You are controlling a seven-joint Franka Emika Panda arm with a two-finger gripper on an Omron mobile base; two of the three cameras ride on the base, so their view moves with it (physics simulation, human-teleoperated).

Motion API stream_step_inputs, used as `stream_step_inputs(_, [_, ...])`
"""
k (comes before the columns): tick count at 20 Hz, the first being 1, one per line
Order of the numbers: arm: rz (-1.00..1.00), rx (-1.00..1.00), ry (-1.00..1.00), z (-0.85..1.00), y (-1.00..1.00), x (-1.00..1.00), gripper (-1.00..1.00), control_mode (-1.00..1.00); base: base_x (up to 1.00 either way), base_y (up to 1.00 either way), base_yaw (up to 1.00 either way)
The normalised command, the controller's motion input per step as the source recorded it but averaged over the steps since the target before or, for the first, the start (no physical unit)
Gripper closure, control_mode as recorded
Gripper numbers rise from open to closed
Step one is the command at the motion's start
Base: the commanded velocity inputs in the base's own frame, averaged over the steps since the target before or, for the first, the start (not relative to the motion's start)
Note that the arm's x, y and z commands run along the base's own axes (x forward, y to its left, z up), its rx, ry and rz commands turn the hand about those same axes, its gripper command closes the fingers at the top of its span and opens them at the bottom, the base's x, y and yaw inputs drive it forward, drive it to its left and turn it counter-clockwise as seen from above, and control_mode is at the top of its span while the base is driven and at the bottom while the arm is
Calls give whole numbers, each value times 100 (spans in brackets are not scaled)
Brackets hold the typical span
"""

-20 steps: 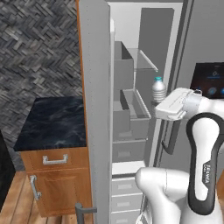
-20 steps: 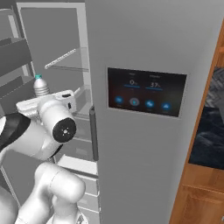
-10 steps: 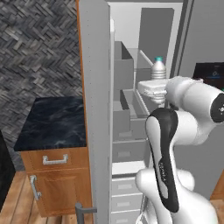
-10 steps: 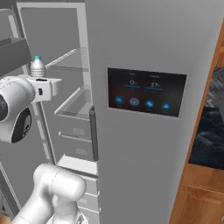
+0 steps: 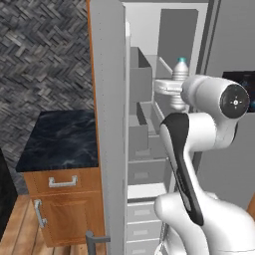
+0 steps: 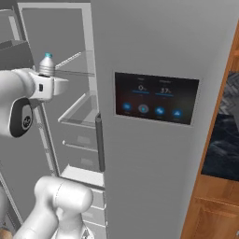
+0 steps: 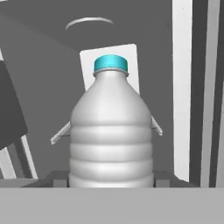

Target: Take the bottled waters from the counter and place them in the freezer to freeze. Close the freezer door after placing the bottles.

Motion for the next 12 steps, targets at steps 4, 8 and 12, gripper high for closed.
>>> stream_step_inputs(4, [0,-4,1,0,-2,71,100,-100,0,0,0])
stream_step_inputs(8, [0,0,-3,0,0,62,100,-100,0,0,0])
stream_step_inputs(12, [0,0,-2,0,8,44,100,-100,0,0,0])
